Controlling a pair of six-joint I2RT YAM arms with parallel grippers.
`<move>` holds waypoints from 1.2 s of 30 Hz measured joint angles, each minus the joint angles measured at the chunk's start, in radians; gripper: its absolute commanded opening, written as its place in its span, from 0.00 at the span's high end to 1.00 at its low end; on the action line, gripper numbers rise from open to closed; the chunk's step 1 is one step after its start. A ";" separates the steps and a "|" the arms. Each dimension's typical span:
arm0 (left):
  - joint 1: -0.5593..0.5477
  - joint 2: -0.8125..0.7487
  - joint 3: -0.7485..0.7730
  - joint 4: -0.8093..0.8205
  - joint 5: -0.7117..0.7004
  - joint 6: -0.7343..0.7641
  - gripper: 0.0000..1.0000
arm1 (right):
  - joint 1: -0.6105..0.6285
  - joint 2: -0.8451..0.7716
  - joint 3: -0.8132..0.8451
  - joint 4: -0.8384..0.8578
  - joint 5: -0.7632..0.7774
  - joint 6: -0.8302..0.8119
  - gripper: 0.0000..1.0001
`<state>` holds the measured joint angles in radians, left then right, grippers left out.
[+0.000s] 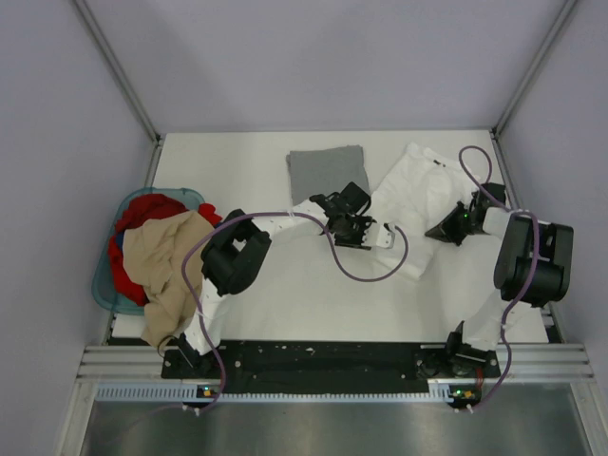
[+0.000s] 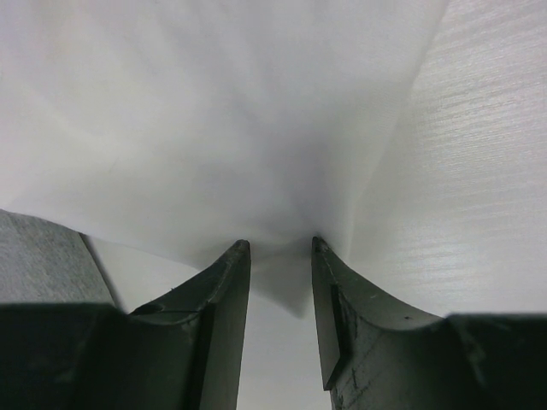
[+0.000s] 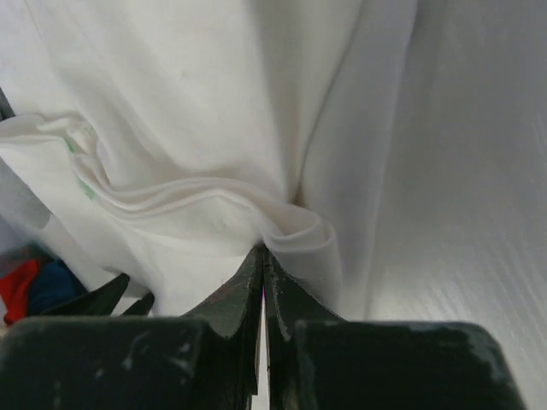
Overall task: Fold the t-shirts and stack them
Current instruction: Fold the folded rectangular tshirt in 1/3 of the way, then grab one side of the 2/3 rectangular tshirt with both arms
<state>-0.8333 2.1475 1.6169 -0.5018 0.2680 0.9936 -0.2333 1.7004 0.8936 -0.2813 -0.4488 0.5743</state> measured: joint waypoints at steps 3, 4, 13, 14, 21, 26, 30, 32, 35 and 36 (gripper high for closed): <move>0.000 0.000 -0.002 0.002 0.000 0.002 0.60 | -0.043 0.056 0.039 -0.016 -0.052 0.026 1.00; 0.000 -0.001 -0.003 0.003 0.000 0.003 0.60 | -0.048 0.063 0.050 -0.018 -0.051 0.029 1.00; -0.001 -0.023 -0.013 -0.023 0.005 0.012 0.52 | -0.064 0.034 0.262 -0.072 0.061 -0.121 0.65; 0.000 -0.029 -0.013 -0.033 0.008 0.012 0.50 | -0.054 0.001 0.270 -0.072 0.064 -0.159 0.58; 0.068 -0.076 0.024 -0.147 0.193 0.050 0.43 | 0.270 -0.459 0.111 -0.063 0.082 -0.668 0.43; 0.146 -0.107 -0.011 -0.126 0.285 0.133 0.41 | 0.398 -0.812 -0.189 -0.176 -0.003 -1.116 0.17; 0.142 -0.108 -0.041 -0.129 0.329 0.192 0.41 | 0.394 -1.023 -0.377 -0.300 -0.014 -1.353 0.23; 0.133 -0.108 -0.044 -0.129 0.351 0.227 0.41 | 0.395 -1.052 -0.409 -0.342 -0.022 -1.442 0.31; 0.119 -0.108 -0.048 -0.120 0.368 0.263 0.41 | 0.409 -1.014 -0.428 -0.362 -0.018 -1.558 0.36; 0.115 -0.108 -0.051 -0.117 0.368 0.269 0.41 | 0.417 -0.999 -0.430 -0.364 -0.013 -1.586 0.36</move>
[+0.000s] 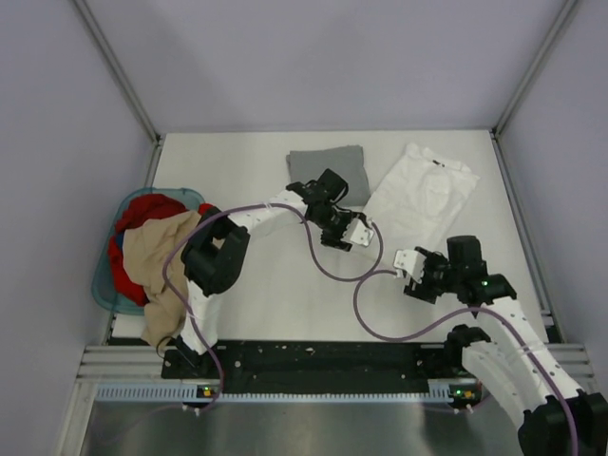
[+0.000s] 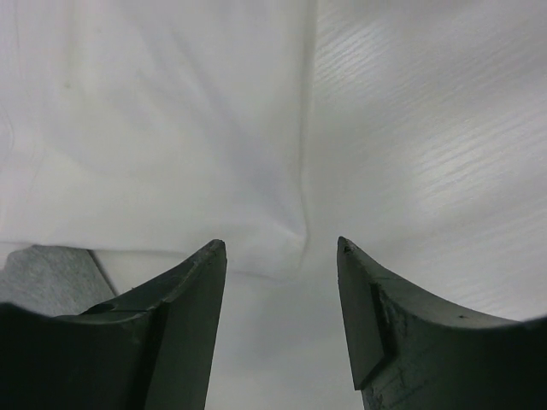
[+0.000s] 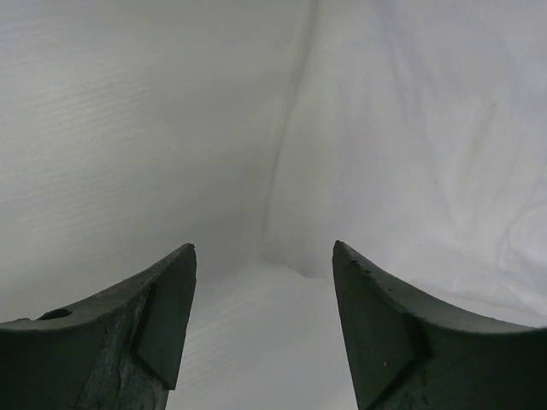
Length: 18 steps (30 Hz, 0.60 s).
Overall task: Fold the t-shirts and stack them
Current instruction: Grab one side of the 2/3 rectangular tshirt with both arms
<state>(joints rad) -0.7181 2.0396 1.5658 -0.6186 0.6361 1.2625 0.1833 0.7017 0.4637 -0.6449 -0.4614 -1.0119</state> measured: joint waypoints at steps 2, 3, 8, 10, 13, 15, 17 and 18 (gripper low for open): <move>-0.012 0.000 -0.010 0.011 -0.006 0.020 0.43 | 0.024 0.039 -0.006 0.010 0.021 -0.053 0.35; -0.016 0.001 -0.013 0.015 -0.014 0.026 0.43 | 0.039 0.059 -0.006 0.010 0.034 -0.076 0.35; -0.032 0.034 -0.016 0.040 -0.069 0.053 0.45 | 0.101 0.166 -0.024 0.089 0.097 -0.144 0.37; -0.035 0.050 -0.016 0.036 -0.082 0.064 0.47 | 0.108 0.208 -0.026 0.120 0.122 -0.158 0.40; -0.037 0.065 -0.016 0.033 -0.100 0.080 0.51 | 0.117 0.242 -0.035 0.165 0.155 -0.175 0.46; -0.039 0.071 -0.016 0.033 -0.114 0.092 0.54 | 0.121 0.256 -0.050 0.190 0.177 -0.182 0.53; -0.040 0.073 -0.016 0.034 -0.124 0.101 0.62 | 0.122 0.266 -0.061 0.204 0.196 -0.190 0.65; -0.042 0.073 -0.016 0.034 -0.131 0.106 0.68 | 0.122 0.272 -0.066 0.211 0.206 -0.193 0.71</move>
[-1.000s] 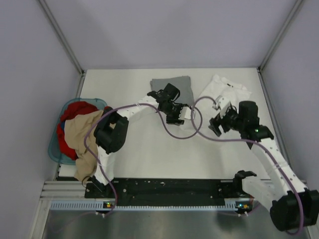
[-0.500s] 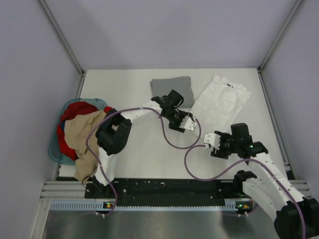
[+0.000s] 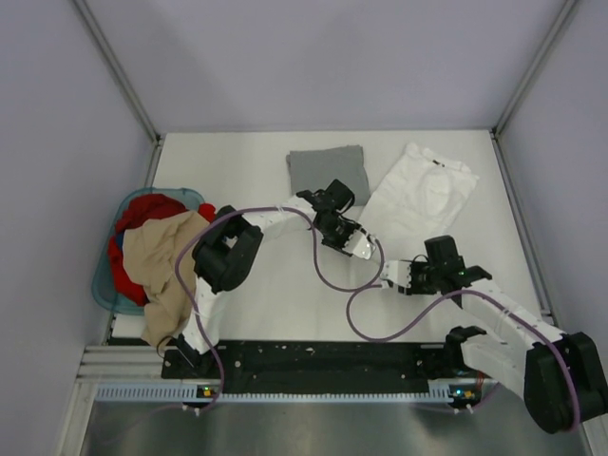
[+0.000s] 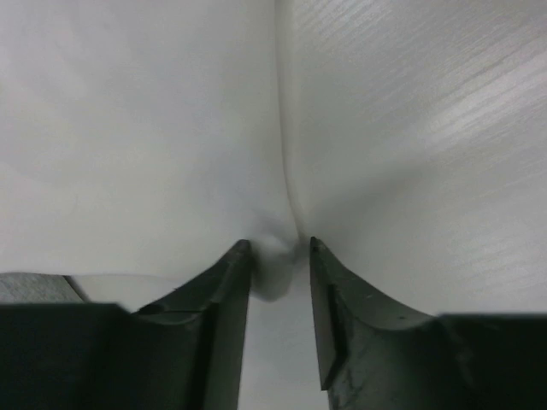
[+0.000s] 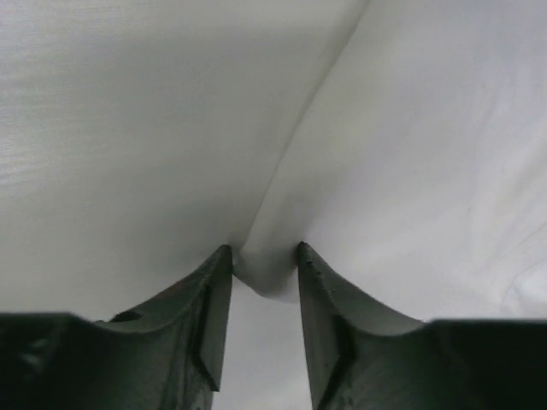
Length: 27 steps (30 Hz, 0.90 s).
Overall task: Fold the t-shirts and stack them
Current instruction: Grab one side of the 2/3 rectangular tshirt with both arms, then fold the long partially folded tshirt into a neat square
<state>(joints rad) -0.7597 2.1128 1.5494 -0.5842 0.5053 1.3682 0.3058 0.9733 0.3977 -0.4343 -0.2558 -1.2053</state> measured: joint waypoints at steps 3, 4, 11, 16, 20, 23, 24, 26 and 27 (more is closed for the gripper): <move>-0.006 0.004 0.000 0.005 -0.021 0.013 0.96 | 0.014 0.022 -0.005 0.013 0.023 -0.011 0.94; -0.008 0.006 0.000 0.007 -0.025 0.013 1.00 | 0.022 0.027 -0.005 0.019 0.029 -0.013 1.00; -0.017 0.005 0.000 0.008 -0.035 -0.008 1.00 | 0.048 -0.016 0.004 -0.049 0.059 -0.018 1.00; -0.027 -0.018 0.000 -0.042 -0.010 -0.062 1.00 | 0.071 -0.159 0.071 -0.268 0.037 -0.019 1.00; -0.043 -0.065 0.003 -0.143 0.035 -0.093 1.00 | 0.080 -0.267 0.158 -0.486 -0.017 -0.031 1.00; -0.068 -0.098 0.024 -0.246 0.060 -0.117 1.00 | 0.087 -0.303 0.233 -0.620 -0.054 -0.033 1.00; -0.076 -0.109 0.042 -0.287 0.066 -0.130 1.00 | 0.094 -0.312 0.262 -0.663 -0.066 -0.029 1.00; -0.092 -0.129 0.085 -0.367 0.080 -0.159 1.00 | 0.105 -0.328 0.312 -0.732 -0.090 -0.011 1.00; -0.097 -0.137 0.111 -0.407 0.087 -0.175 1.00 | 0.106 -0.336 0.335 -0.761 -0.101 0.002 1.00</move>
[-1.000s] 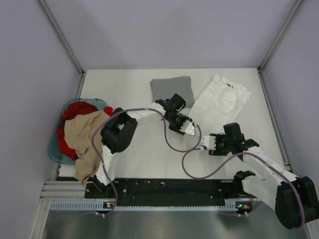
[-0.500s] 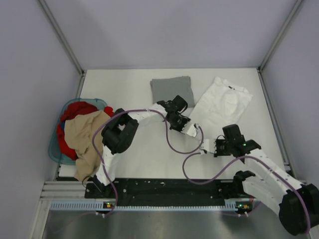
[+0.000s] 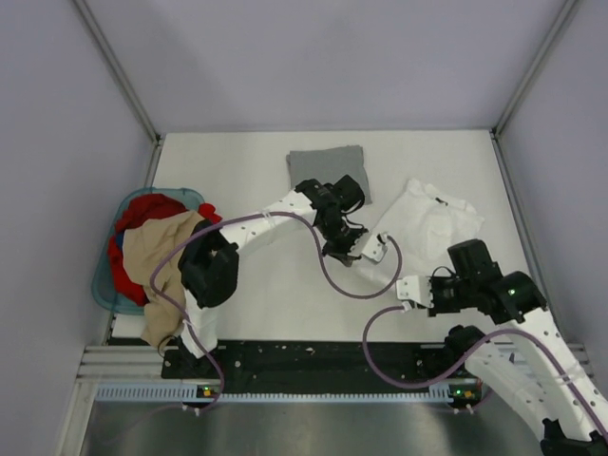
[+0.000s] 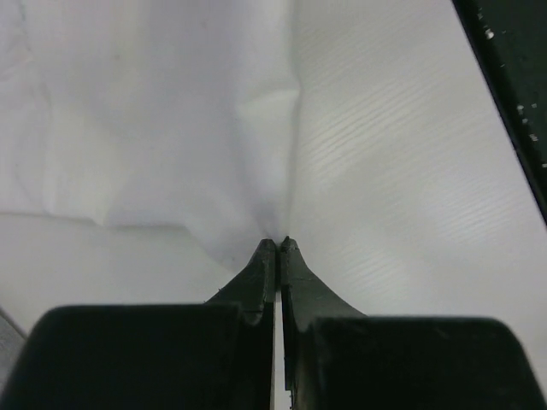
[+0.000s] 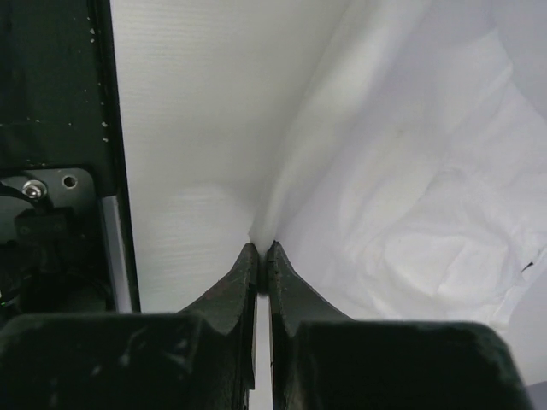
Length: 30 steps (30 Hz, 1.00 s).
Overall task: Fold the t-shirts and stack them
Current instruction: Fold the long partially folded tshirt into a neat square
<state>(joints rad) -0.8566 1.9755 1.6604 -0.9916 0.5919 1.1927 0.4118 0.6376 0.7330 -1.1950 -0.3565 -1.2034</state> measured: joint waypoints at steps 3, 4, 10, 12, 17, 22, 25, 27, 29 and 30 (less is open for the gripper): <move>-0.001 -0.021 0.093 -0.101 0.019 -0.061 1.00 | 0.000 -0.009 0.071 -0.068 -0.016 0.057 1.00; 0.000 -0.022 0.129 -0.123 0.022 -0.085 1.00 | 0.000 -0.009 0.090 -0.079 -0.017 0.072 1.00; 0.005 -0.022 0.263 -0.094 0.003 -0.251 1.00 | -0.037 0.005 0.167 -0.109 -0.004 0.150 1.00; 0.007 -0.019 0.269 -0.044 -0.023 -0.316 1.00 | -0.093 0.019 0.172 -0.096 0.009 0.153 1.00; 0.015 0.030 0.326 0.085 -0.078 -0.449 1.00 | -0.248 0.052 0.170 -0.008 0.032 0.158 1.00; 0.030 0.094 0.396 0.223 -0.122 -0.554 1.00 | -0.412 0.126 0.171 0.135 -0.013 0.183 1.00; 0.036 0.122 0.414 0.305 -0.147 -0.602 1.00 | -0.496 0.208 0.182 0.211 -0.061 0.200 1.00; 0.039 0.139 0.423 0.362 -0.164 -0.631 1.00 | -0.547 0.278 0.201 0.254 -0.091 0.210 1.00; 0.039 0.165 0.443 0.415 -0.182 -0.658 1.00 | -0.597 0.324 0.220 0.286 -0.121 0.219 1.00; 0.039 0.179 0.452 0.438 -0.189 -0.668 1.00 | -0.623 0.342 0.233 0.298 -0.135 0.224 1.00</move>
<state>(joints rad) -0.8173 2.1540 2.1120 -0.5533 0.4030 0.5251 -0.2108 0.9794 0.9661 -0.8970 -0.4911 -0.9791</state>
